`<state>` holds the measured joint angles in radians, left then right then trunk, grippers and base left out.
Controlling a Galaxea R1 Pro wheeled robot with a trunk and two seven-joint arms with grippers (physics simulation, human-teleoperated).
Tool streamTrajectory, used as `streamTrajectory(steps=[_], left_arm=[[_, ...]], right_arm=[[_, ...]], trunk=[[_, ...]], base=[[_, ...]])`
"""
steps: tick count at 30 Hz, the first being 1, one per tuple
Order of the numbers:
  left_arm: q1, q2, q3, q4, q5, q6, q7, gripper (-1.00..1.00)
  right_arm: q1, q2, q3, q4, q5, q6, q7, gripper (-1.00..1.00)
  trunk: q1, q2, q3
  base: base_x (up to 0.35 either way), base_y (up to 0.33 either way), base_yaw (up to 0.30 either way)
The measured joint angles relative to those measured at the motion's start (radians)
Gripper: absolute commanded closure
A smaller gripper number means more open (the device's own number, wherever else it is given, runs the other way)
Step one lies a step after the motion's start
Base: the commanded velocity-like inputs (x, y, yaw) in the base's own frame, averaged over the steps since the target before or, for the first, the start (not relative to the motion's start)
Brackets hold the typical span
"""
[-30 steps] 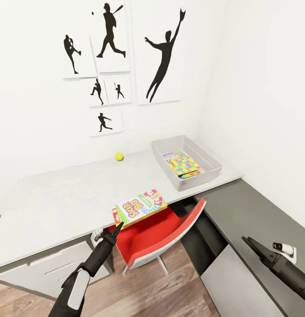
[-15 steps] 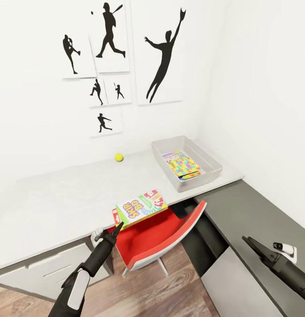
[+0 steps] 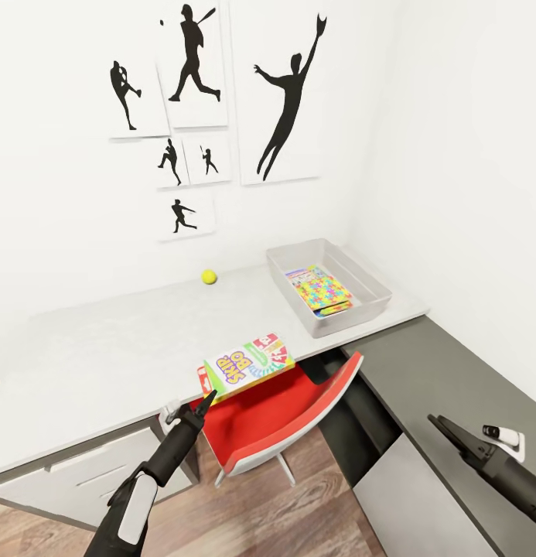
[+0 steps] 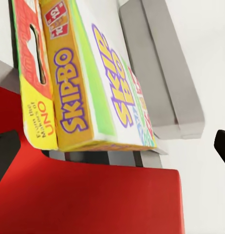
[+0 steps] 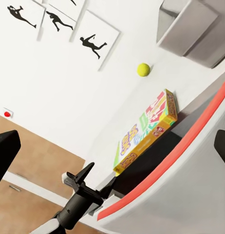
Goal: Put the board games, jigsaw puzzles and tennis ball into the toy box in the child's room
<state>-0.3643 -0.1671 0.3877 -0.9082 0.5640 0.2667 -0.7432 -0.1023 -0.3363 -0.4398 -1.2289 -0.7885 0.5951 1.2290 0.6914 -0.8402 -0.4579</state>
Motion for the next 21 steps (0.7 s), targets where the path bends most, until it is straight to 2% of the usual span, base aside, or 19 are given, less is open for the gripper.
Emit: streamTrajectory(steps=[10, 21], left_arm=[[0.000, 0.000, 0.000, 0.000, 0.000, 0.001, 0.000, -1.00], [0.000, -0.001, 0.000, 0.004, 0.000, 0.000, 0.001, -1.00]], right_arm=[[0.000, -0.005, 0.000, 0.000, 0.000, 0.001, 0.001, -1.00], [0.000, -0.006, 0.000, 0.001, 0.000, -0.001, 0.044, -1.00]], trunk=[[0.000, 0.000, 0.000], [0.000, 0.000, 0.000]], base=[[0.000, 0.000, 0.000], [0.000, 0.000, 0.000]])
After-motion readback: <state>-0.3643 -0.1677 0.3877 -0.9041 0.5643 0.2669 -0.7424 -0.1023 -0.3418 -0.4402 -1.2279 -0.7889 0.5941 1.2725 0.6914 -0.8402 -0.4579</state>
